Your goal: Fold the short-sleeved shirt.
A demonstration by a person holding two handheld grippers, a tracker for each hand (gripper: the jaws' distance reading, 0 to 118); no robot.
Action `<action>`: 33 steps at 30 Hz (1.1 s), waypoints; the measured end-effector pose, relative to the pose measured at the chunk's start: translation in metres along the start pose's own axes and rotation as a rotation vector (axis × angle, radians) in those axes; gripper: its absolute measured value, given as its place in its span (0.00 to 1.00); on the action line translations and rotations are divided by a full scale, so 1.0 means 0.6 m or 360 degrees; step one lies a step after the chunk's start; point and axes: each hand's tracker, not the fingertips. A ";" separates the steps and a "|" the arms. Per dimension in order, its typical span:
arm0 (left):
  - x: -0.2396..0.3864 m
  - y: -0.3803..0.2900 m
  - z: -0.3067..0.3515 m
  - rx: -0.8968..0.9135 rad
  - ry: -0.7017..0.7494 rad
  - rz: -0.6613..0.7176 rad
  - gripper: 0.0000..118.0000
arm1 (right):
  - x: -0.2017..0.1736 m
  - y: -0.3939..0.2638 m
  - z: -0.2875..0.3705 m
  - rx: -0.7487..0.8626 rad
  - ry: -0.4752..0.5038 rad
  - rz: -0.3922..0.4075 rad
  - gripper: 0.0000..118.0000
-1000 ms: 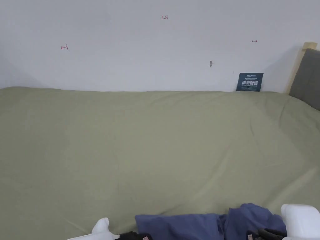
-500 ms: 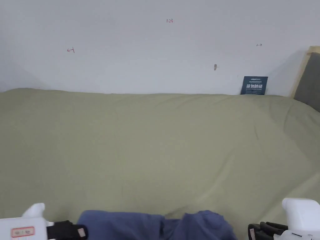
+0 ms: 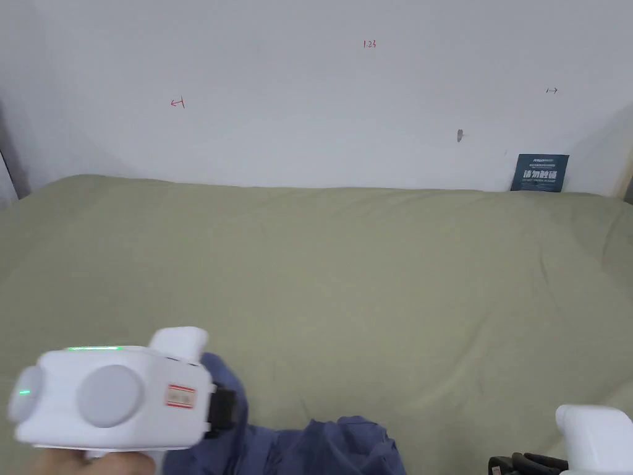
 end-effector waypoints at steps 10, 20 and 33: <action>0.162 -0.015 -0.155 -0.0281 -0.0244 0.0005 0.05 | 0.040 -0.017 0.020 0.0034 -0.0034 -0.0118 0.02; 0.140 -0.041 -0.209 -0.0269 -0.0482 0.0502 0.46 | 0.059 -0.027 0.031 0.0047 -0.0033 -0.0176 0.02; 0.027 -0.077 -0.132 0.0164 -0.0760 0.0482 0.00 | 0.038 -0.030 0.017 0.0014 -0.0011 -0.0139 0.02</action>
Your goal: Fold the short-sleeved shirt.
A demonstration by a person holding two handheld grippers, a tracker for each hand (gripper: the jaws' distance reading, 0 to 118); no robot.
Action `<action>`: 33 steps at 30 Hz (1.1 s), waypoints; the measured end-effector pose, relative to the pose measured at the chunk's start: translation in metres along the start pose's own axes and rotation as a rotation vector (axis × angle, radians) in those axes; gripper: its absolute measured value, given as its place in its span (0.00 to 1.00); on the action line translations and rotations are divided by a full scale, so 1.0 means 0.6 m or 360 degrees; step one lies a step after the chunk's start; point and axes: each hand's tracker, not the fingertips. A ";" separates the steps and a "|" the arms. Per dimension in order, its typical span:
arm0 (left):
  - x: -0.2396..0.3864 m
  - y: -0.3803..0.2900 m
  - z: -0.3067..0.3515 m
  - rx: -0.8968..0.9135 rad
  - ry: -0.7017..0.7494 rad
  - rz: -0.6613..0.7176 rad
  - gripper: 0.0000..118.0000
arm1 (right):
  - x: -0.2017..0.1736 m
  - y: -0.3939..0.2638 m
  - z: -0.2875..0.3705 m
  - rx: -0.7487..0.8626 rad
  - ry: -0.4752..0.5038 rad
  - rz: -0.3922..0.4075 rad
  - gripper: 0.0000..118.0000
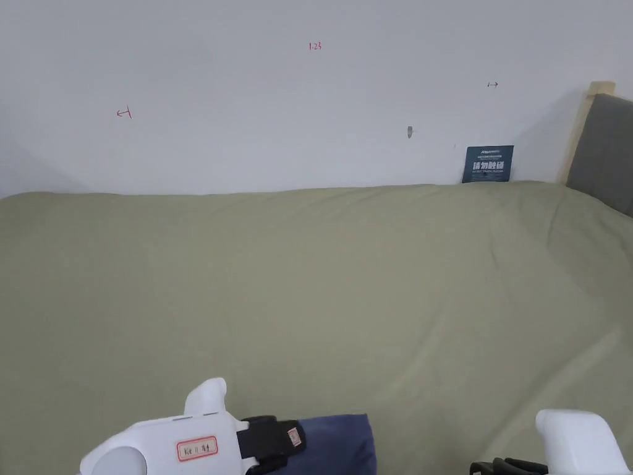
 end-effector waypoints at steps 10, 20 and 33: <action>-0.048 -0.123 -0.119 -0.0317 -0.0146 0.0141 0.00 | -0.017 0.005 0.021 0.0048 0.0050 0.0032 0.02; -0.019 -0.176 -0.175 -0.0395 -0.0200 0.0173 0.00 | -0.019 0.007 0.024 0.0054 0.0047 0.0055 0.02; -0.041 0.018 0.146 0.0241 0.0257 -0.0197 0.00 | -0.031 0.025 -0.139 -0.0127 0.0619 -0.0041 0.01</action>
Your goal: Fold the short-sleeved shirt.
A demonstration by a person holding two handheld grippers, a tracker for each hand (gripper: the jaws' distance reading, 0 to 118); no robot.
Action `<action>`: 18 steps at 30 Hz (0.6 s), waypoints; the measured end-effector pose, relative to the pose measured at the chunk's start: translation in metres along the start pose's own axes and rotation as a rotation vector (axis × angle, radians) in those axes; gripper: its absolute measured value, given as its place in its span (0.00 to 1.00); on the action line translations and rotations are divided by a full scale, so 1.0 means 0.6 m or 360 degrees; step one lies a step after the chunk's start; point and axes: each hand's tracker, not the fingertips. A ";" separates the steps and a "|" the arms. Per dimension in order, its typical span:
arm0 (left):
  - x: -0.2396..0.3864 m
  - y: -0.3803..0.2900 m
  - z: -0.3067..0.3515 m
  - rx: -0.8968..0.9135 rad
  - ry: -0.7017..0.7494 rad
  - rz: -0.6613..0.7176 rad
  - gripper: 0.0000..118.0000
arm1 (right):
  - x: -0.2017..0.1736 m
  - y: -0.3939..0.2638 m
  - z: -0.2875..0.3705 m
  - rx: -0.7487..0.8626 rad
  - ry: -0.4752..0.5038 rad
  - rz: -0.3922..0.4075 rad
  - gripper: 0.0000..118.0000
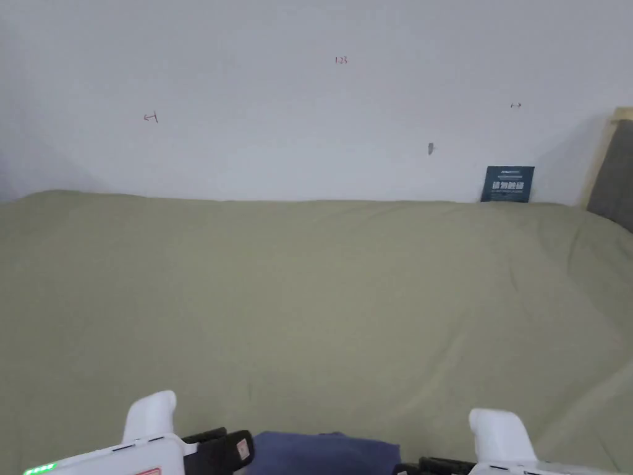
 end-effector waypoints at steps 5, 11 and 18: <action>-0.065 0.005 0.047 0.0041 0.0086 0.0120 0.00 | 0.072 0.002 -0.156 -0.0268 0.0533 -0.0315 0.01; -0.105 -0.021 0.041 -0.0075 0.0111 0.0212 0.00 | 0.164 -0.048 -0.243 -0.0479 0.0359 -0.0536 0.01; -0.115 -0.018 -0.017 -0.0283 -0.0022 0.0281 0.00 | 0.180 -0.054 -0.233 -0.0390 0.0489 -0.0599 0.01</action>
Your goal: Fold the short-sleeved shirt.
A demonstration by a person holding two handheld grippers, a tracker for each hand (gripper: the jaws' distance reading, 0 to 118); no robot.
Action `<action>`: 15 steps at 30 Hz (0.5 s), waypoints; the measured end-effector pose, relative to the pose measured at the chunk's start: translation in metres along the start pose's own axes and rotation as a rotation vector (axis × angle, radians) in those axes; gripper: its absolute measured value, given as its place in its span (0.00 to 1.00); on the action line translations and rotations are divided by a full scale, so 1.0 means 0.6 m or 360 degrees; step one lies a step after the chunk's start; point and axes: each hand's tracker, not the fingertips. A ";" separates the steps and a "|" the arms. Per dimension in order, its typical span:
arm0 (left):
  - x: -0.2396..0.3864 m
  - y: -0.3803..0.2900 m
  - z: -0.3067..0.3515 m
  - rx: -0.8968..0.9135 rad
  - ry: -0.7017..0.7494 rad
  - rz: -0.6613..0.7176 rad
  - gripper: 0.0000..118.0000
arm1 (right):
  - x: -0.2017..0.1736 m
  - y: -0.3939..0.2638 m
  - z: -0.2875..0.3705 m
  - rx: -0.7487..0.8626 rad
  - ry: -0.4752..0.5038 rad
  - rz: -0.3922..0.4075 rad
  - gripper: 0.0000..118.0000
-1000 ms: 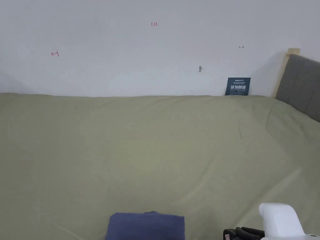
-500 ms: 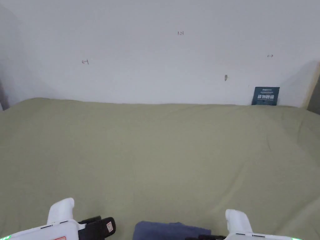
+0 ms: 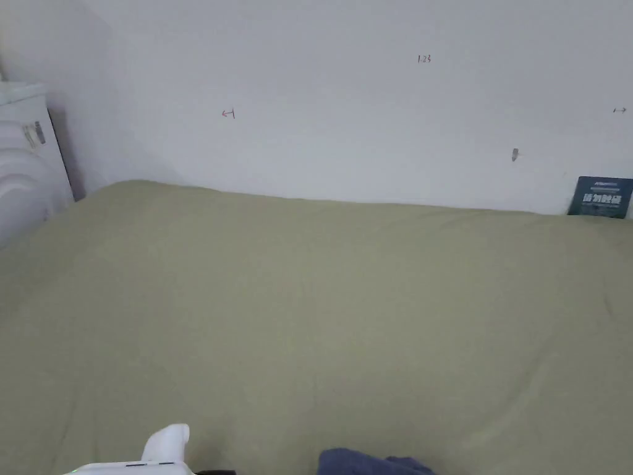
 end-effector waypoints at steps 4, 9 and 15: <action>-0.011 0.009 -0.066 -0.0166 -0.0136 0.0120 0.89 | -0.016 0.000 0.002 -0.0015 -0.0023 0.0033 0.01; -0.022 -0.006 -0.148 -0.0327 -0.0135 0.0141 0.99 | -0.006 0.005 0.004 -0.0005 -0.0021 0.0024 0.01; -0.019 -0.018 -0.162 -0.0180 -0.0478 0.0304 1.00 | -0.006 0.002 0.006 0.0016 -0.0001 0.0013 0.01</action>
